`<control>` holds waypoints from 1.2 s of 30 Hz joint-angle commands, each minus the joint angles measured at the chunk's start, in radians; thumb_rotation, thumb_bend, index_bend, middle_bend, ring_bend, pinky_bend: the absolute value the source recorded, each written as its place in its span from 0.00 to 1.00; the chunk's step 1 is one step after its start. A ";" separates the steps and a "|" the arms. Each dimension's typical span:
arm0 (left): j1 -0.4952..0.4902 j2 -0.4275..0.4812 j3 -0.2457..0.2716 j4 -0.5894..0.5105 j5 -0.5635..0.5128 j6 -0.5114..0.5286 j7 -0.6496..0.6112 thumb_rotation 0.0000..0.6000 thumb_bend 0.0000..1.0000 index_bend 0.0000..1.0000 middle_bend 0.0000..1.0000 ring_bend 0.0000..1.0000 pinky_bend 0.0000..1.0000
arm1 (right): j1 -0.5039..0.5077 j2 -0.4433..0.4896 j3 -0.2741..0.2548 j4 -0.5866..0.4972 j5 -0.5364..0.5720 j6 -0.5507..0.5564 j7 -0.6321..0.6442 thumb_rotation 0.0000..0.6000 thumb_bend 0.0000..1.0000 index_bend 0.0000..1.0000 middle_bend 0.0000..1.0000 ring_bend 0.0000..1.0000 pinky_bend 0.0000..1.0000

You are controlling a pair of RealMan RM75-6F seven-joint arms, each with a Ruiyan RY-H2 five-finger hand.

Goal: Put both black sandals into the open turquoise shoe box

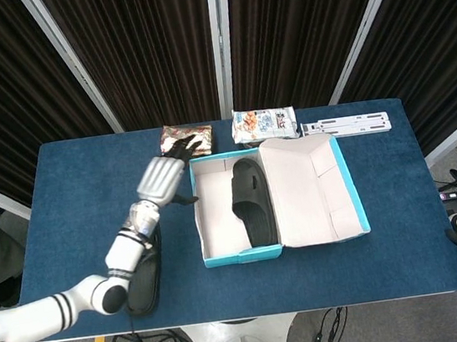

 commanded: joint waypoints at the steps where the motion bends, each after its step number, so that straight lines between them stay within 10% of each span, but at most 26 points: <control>1: 0.088 0.167 0.058 -0.123 -0.124 -0.010 0.089 1.00 0.00 0.09 0.00 0.32 0.55 | 0.005 -0.002 0.001 0.000 -0.001 -0.006 -0.002 1.00 0.07 0.00 0.00 0.00 0.00; 10: 0.119 0.242 0.193 -0.204 -0.232 -0.074 0.130 1.00 0.00 0.09 0.02 0.45 0.61 | 0.031 -0.022 0.000 0.006 -0.003 -0.045 -0.009 1.00 0.07 0.00 0.00 0.00 0.00; 36: -0.045 0.133 0.368 -0.094 -0.565 -0.218 0.183 1.00 0.00 0.11 0.08 0.55 0.66 | 0.033 -0.029 -0.008 0.016 0.007 -0.051 -0.001 1.00 0.07 0.00 0.00 0.00 0.00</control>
